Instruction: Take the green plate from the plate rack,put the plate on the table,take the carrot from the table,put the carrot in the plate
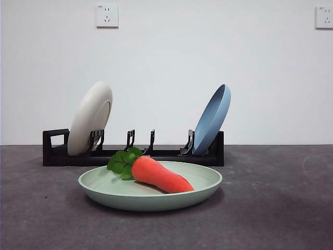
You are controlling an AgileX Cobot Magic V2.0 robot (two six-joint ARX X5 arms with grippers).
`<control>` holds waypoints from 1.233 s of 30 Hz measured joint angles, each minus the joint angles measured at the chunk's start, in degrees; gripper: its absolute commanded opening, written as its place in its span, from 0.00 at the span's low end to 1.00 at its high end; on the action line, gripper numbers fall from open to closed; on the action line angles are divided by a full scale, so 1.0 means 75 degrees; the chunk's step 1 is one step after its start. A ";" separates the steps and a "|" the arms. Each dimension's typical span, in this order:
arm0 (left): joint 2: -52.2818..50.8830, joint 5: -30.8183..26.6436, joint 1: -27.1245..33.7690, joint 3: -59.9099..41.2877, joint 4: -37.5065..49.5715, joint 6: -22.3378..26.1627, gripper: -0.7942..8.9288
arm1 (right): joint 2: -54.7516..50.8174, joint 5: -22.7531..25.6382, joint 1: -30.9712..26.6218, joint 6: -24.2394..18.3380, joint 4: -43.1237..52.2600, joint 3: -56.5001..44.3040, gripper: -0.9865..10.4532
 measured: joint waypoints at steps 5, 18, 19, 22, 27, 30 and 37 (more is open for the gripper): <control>0.0000 0.0000 0.0000 0.0000 0.0000 0.0000 0.08 | -0.0003 0.0000 0.0000 0.0029 0.0035 -0.0015 0.09; 0.0000 0.0000 0.0000 0.0000 0.0000 0.0000 0.08 | 0.0020 0.0020 0.0000 0.0306 0.0038 -0.0017 0.09; 0.0000 0.0000 0.0000 0.0000 0.0000 0.0000 0.08 | 0.0020 0.0020 0.0000 0.0312 0.0038 -0.0017 0.09; 0.0000 0.0000 0.0000 0.0000 0.0000 0.0000 0.08 | 0.0029 0.0020 0.0000 0.0318 0.0035 -0.0017 0.09; 0.0000 0.0000 0.0000 -0.0003 0.0000 0.0000 0.08 | 0.0029 0.0020 0.0000 0.0318 0.0038 -0.0017 0.09; 0.0000 0.0000 0.0000 0.0000 0.0000 0.0000 0.08 | 0.0029 0.0020 0.0000 0.0321 0.0038 -0.0017 0.09; 0.0000 0.0000 0.0000 0.0000 0.0000 0.0000 0.08 | 0.0029 0.0020 0.0000 0.0321 0.0035 -0.0017 0.09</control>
